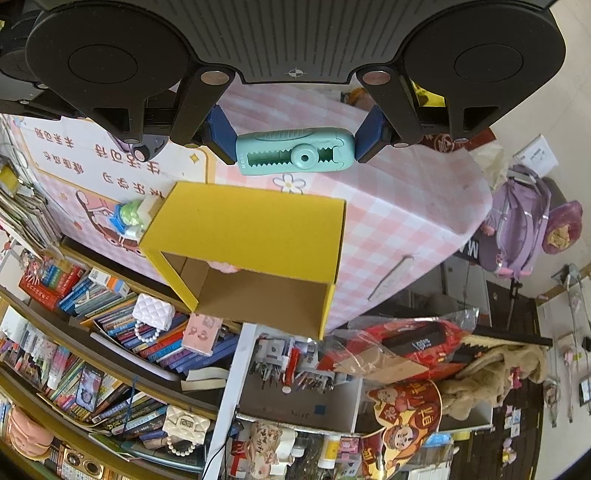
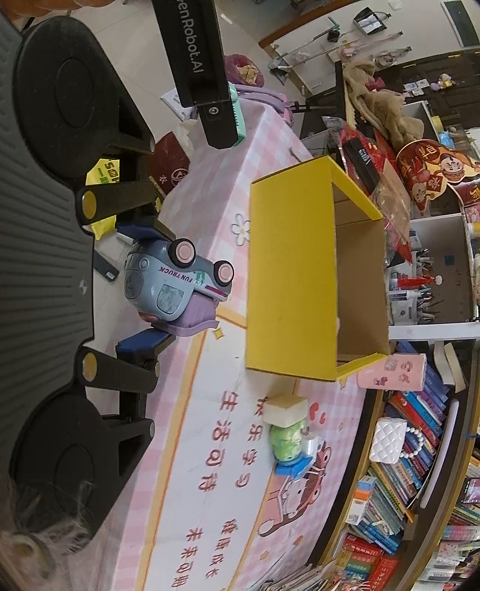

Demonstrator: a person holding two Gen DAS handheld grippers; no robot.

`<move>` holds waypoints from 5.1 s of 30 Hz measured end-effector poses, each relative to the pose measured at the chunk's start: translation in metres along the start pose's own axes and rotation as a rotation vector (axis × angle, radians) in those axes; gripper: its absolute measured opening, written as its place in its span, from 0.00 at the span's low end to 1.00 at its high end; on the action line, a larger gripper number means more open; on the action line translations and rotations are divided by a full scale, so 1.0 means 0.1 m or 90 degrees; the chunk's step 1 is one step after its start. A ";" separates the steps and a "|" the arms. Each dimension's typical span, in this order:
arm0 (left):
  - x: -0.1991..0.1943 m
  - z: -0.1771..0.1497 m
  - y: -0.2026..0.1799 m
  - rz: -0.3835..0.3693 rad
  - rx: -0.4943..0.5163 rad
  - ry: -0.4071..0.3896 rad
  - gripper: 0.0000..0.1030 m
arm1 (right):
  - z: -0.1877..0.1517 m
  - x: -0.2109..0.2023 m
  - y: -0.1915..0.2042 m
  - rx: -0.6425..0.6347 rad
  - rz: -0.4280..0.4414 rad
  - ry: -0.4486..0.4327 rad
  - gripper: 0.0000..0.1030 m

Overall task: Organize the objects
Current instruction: 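Lift the stapler and truck and carry them toward the yellow box, then lower the stapler and truck into the yellow box and open both grippers, then withdraw both grippers from the box back toward the remaining toys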

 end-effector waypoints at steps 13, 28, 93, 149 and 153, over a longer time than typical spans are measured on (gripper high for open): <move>0.25 0.57 -0.01 0.020 -0.001 -0.052 0.67 | 0.66 0.24 -0.05 -0.029 0.013 -0.072 0.46; 1.04 1.33 -0.12 0.053 0.015 -0.084 0.67 | 1.75 0.95 -0.12 -0.106 0.022 -0.130 0.46; 0.32 0.31 0.07 0.090 -0.002 -0.010 0.93 | 0.56 0.37 -0.17 -0.067 -0.023 -0.068 0.61; 0.92 -0.27 -1.50 -0.098 0.173 0.141 0.93 | -0.34 0.06 -1.72 0.112 -0.237 0.038 0.72; 1.09 -0.25 -1.65 -0.100 0.169 0.151 0.94 | -0.29 0.19 -1.92 0.109 -0.237 0.053 0.72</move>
Point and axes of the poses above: each gripper's, at about its wrist camera, not at the fingertips, and x roughly the way its jaws point, y to its left, z to its top, the point moved 5 cm from there along x, roughly the way its jaws point, and after that the axes turned 9 degrees about -z, right-handed, at the moved point
